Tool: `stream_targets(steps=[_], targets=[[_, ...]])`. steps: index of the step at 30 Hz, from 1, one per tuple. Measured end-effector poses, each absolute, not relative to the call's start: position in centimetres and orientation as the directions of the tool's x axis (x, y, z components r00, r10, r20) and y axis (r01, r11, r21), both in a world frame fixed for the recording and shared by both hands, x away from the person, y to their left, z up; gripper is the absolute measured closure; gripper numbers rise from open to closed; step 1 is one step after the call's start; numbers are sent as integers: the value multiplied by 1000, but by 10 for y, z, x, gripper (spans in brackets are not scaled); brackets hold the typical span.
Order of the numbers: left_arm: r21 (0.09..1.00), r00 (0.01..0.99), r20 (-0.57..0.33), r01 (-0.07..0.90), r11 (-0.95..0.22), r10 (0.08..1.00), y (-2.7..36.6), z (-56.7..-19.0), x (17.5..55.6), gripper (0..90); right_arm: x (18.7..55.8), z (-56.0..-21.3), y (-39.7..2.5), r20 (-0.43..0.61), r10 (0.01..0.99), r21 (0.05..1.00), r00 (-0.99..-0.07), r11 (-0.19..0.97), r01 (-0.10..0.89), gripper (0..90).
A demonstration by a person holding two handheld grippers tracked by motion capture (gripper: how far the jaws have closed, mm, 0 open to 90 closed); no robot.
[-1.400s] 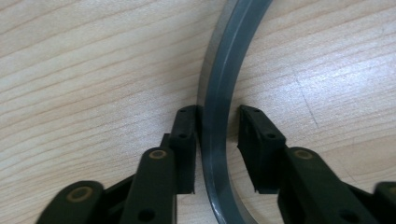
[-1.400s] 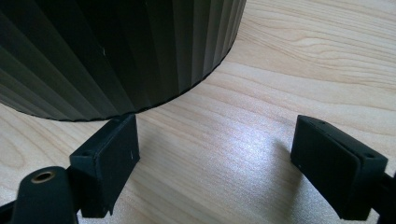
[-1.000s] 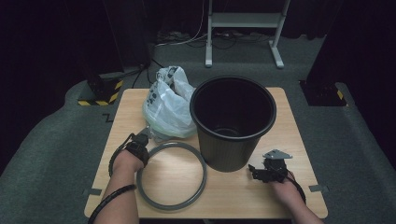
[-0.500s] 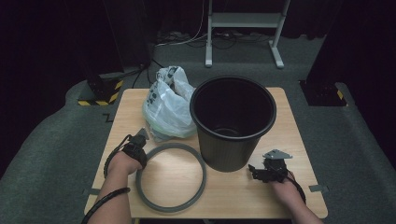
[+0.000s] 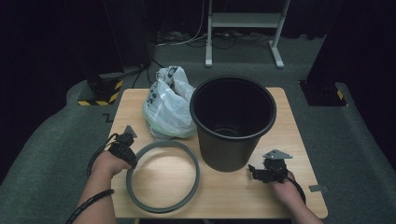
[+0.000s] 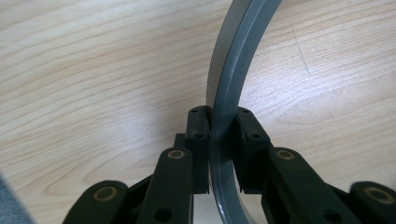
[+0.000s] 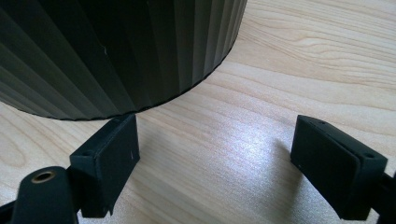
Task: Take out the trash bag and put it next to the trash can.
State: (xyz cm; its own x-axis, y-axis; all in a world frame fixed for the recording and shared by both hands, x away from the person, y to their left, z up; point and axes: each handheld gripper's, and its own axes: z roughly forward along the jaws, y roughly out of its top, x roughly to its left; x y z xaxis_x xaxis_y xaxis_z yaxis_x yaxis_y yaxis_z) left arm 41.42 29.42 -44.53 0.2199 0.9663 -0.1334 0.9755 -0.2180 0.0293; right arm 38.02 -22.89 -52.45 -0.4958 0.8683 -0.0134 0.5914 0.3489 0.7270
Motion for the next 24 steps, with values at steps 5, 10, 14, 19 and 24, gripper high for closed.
stream_targets(steps=[5,10,14,19,24], targets=[[43,208,-140,978,-204,968,301,-428,411,777,380,-525,-229,-16,867,728,-497,351,589,152],[56,217,-159,976,-211,963,302,-408,406,777,381,-525,-229,-17,866,728,-499,353,588,151],[74,211,-165,977,-201,963,304,-393,403,776,380,-525,-229,-17,867,728,-498,352,588,151],[90,187,-174,981,-174,967,309,-378,398,776,381,-525,-229,-17,866,728,-500,353,588,151],[115,177,-181,981,-158,967,309,-361,398,776,381,-525,-230,-16,866,728,-500,353,587,150]])
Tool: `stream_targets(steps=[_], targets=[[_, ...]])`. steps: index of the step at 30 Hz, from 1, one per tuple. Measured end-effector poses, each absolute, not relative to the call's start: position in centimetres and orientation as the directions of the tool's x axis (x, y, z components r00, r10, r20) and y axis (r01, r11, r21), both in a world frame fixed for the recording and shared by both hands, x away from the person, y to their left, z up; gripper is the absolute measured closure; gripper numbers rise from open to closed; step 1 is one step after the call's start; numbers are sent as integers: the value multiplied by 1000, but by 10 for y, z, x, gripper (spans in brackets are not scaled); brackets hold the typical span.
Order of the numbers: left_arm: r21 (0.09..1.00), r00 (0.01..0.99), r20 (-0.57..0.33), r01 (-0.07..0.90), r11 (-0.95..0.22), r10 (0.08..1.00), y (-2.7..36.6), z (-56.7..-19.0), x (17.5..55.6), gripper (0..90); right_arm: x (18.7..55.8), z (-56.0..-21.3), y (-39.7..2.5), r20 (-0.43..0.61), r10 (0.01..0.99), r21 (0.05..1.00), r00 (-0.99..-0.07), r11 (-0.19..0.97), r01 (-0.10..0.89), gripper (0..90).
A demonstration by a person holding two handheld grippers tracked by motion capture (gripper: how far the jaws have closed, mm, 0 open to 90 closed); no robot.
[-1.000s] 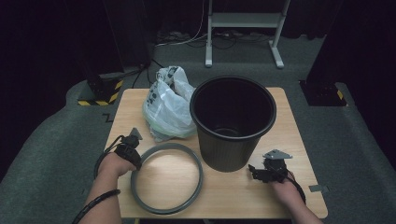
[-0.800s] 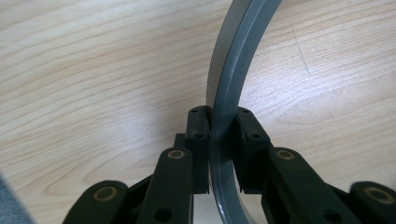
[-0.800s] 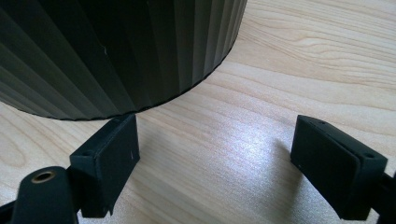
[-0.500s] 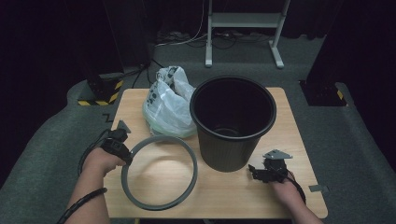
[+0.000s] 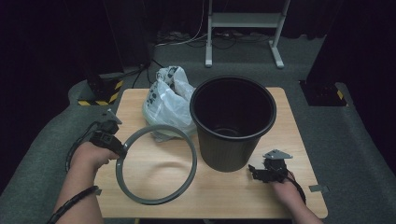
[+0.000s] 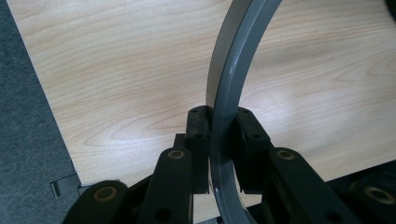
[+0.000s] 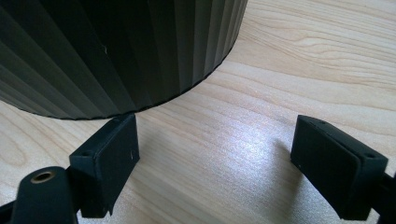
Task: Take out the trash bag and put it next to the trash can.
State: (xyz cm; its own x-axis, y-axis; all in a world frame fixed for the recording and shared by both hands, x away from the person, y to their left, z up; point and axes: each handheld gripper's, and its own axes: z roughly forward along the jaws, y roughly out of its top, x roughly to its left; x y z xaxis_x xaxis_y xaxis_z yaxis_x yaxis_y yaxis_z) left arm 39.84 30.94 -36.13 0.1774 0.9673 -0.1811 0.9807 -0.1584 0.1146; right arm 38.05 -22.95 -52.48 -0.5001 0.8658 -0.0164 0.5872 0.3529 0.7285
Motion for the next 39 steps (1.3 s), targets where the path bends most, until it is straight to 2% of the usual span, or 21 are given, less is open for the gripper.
stream_targets(steps=[19,39], targets=[[164,118,-225,983,-82,967,321,-326,404,777,381,-525,-237,-15,889,728,-459,324,604,143],[218,110,-269,975,-51,957,328,-303,408,779,383,-525,-241,-15,889,728,-457,324,604,139]])
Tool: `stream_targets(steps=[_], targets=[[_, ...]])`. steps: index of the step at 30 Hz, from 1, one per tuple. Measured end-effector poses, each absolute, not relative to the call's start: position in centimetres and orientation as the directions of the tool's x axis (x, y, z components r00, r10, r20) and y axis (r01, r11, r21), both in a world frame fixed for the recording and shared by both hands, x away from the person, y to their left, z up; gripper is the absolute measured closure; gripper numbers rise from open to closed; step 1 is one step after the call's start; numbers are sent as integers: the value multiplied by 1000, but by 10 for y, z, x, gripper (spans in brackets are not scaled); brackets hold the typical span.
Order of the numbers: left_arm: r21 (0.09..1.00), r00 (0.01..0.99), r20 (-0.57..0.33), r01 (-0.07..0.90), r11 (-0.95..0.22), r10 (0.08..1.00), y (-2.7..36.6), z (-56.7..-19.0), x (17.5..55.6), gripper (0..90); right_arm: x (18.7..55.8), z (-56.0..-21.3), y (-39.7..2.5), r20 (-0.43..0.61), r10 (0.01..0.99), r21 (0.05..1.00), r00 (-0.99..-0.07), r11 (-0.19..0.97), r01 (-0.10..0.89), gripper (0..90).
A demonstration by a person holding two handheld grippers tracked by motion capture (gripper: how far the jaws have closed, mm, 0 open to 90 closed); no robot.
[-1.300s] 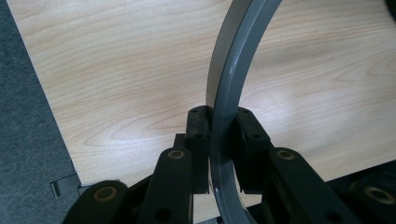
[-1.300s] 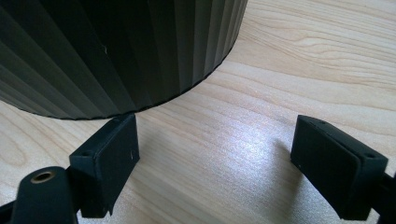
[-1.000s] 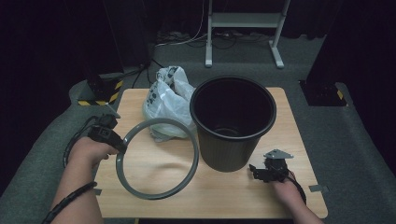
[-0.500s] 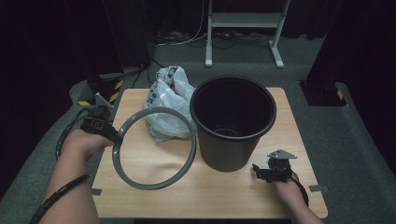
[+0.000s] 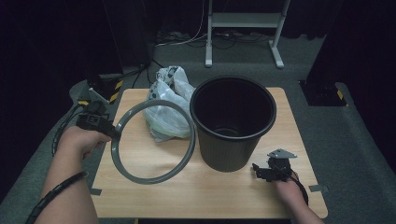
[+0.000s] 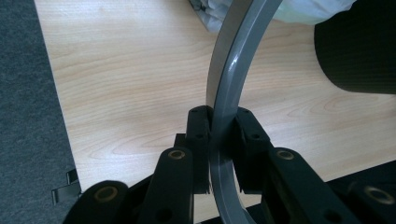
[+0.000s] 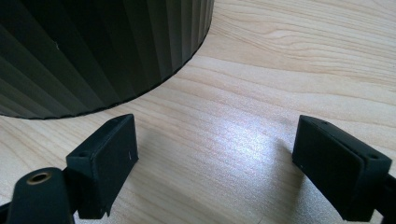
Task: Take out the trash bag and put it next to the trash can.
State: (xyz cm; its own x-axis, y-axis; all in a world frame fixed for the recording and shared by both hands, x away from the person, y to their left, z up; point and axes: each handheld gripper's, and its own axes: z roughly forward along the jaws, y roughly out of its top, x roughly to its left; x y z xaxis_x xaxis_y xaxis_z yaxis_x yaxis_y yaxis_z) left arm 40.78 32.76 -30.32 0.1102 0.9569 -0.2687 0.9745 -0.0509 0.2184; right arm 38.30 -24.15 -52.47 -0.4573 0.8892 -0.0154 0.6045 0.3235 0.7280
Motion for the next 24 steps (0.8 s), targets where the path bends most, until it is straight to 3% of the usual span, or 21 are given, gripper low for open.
stream_targets(steps=[24], targets=[[316,93,-257,949,-7,962,338,-269,401,784,383,-525,-242,-16,887,728,-461,327,603,144]])
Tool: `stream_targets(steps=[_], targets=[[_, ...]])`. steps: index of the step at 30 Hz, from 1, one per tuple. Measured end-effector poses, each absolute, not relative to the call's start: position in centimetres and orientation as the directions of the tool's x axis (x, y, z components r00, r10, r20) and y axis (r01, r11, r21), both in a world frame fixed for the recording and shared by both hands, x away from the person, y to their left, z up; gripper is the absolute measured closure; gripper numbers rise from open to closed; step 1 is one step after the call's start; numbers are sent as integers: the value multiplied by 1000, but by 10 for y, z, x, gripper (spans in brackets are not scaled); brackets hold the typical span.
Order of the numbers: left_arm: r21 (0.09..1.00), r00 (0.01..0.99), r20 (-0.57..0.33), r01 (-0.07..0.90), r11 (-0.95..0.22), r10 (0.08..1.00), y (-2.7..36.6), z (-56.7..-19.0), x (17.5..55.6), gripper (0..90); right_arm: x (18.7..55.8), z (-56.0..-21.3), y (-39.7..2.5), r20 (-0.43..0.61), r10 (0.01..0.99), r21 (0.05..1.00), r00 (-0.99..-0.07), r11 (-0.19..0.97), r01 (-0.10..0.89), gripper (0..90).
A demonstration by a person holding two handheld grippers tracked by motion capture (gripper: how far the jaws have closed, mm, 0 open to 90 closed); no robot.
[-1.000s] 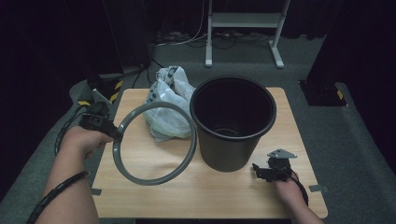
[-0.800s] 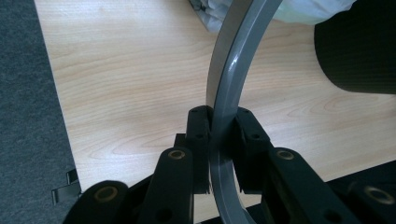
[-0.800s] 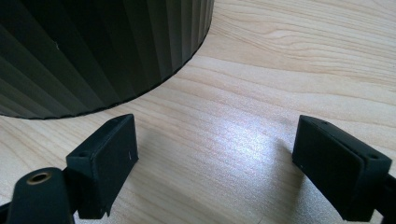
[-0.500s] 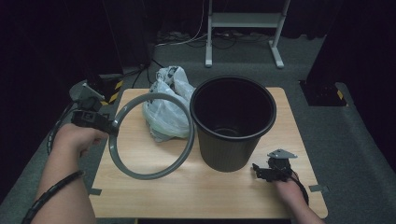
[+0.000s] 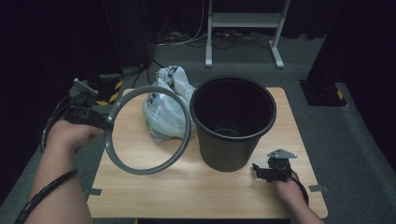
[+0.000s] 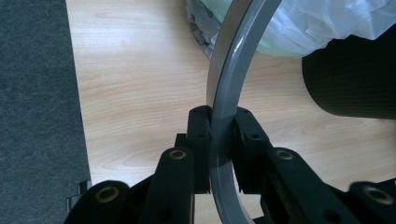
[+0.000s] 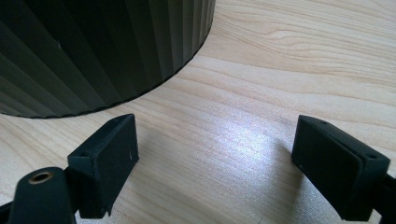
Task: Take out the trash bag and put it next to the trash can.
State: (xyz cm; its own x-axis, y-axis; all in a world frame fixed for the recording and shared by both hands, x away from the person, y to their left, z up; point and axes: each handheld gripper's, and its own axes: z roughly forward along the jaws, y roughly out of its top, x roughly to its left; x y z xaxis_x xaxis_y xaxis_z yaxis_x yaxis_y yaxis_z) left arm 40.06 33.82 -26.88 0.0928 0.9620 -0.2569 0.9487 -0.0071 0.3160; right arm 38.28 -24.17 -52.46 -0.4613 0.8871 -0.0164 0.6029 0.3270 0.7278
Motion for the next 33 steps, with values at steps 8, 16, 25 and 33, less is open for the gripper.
stream_targets(steps=[8,16,25,33], targets=[[349,94,-263,937,4,960,336,-251,399,785,383,-525,-242,-17,887,728,-461,327,603,143],[372,136,-255,928,-33,957,315,-237,408,785,383,-525,-242,-18,887,727,-462,329,603,143],[378,190,-259,922,-82,947,285,-231,423,784,383,-525,-242,-16,887,727,-461,327,604,143],[384,222,-251,916,-114,942,268,-227,434,784,384,-524,-240,-11,889,725,-459,323,608,139]])
